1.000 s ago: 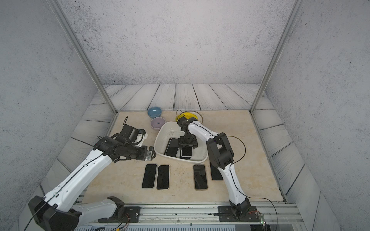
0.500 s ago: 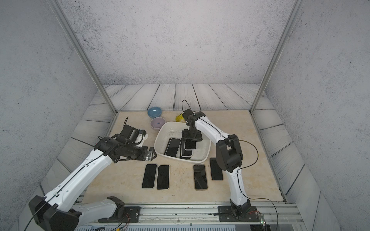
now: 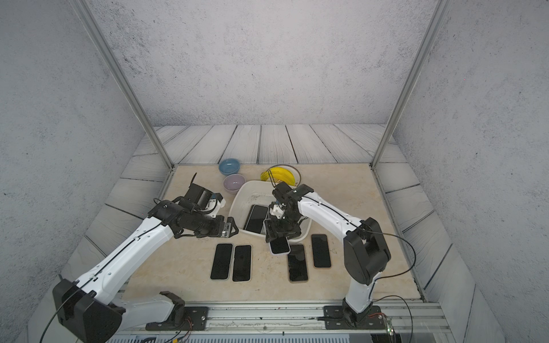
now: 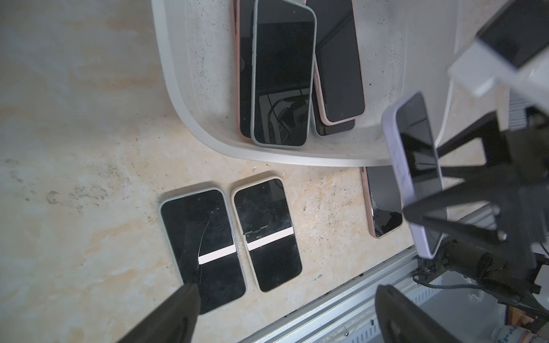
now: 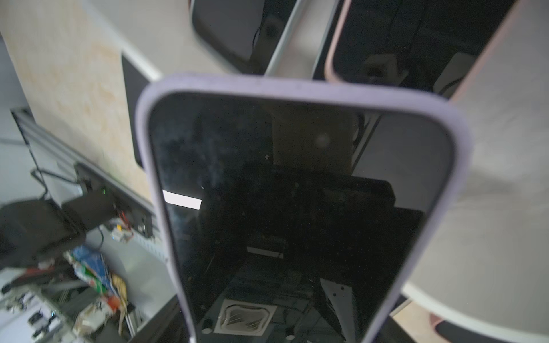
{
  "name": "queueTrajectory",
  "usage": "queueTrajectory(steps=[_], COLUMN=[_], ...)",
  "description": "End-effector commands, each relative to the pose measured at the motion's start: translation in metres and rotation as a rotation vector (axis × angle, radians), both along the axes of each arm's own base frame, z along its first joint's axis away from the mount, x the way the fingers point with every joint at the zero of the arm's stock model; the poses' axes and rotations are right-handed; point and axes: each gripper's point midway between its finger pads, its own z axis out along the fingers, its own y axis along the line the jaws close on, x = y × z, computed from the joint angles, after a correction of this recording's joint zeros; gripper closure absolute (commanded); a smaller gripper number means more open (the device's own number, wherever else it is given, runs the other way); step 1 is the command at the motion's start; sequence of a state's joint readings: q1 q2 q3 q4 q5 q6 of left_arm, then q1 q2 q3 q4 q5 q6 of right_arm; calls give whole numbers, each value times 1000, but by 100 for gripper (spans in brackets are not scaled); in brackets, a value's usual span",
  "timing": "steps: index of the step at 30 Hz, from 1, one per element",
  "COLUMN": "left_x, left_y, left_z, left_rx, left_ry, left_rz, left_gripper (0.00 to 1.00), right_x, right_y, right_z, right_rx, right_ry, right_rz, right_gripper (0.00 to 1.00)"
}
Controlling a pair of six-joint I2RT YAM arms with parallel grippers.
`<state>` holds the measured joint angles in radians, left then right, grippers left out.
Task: Take the phone out of the storage box
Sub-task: Place the phone at the center of the board.
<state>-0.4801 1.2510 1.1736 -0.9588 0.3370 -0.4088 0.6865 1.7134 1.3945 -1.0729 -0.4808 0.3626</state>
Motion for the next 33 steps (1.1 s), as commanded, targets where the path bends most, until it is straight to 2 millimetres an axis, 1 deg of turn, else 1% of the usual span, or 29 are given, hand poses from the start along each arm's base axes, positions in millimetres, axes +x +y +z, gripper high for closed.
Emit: queueTrajectory(steps=[1,4,8,13,18,21,24,28,33], left_x=[-5,-8,-12,-20,-26,-30,-33,-36,-38], left_y=[-7,-7,-6,-2,5,8,10,11,12], left_z=[-3,-5,-7,-7,-8,-10,-12,-15,-17], left_rx=[-32,-34,-30,-8,12,23,29,32,38], left_ry=[28,40,51,59,63,69,75,85,92], left_rz=[-12,-10,-12,-16,-13,-10,-9,-8,-12], left_gripper=[1,2,1,2,2,2,1,2,1], right_x=[-30,-47,-57,-51,-40,-33,-31,-29,-33], right_y=[3,3,6,10,17,10,5,-2,-2], right_z=[13,2,-18,-45,-60,-71,-82,-86,-90], right_rx=[114,104,60,-30,-100,-184,-230,-280,-279], right_ry=[22,34,36,19,-17,-35,-33,-56,-52], right_rz=[50,56,66,43,-14,-103,-186,-216,-229], right_gripper=[30,29,29,30,30,29,30,29,25])
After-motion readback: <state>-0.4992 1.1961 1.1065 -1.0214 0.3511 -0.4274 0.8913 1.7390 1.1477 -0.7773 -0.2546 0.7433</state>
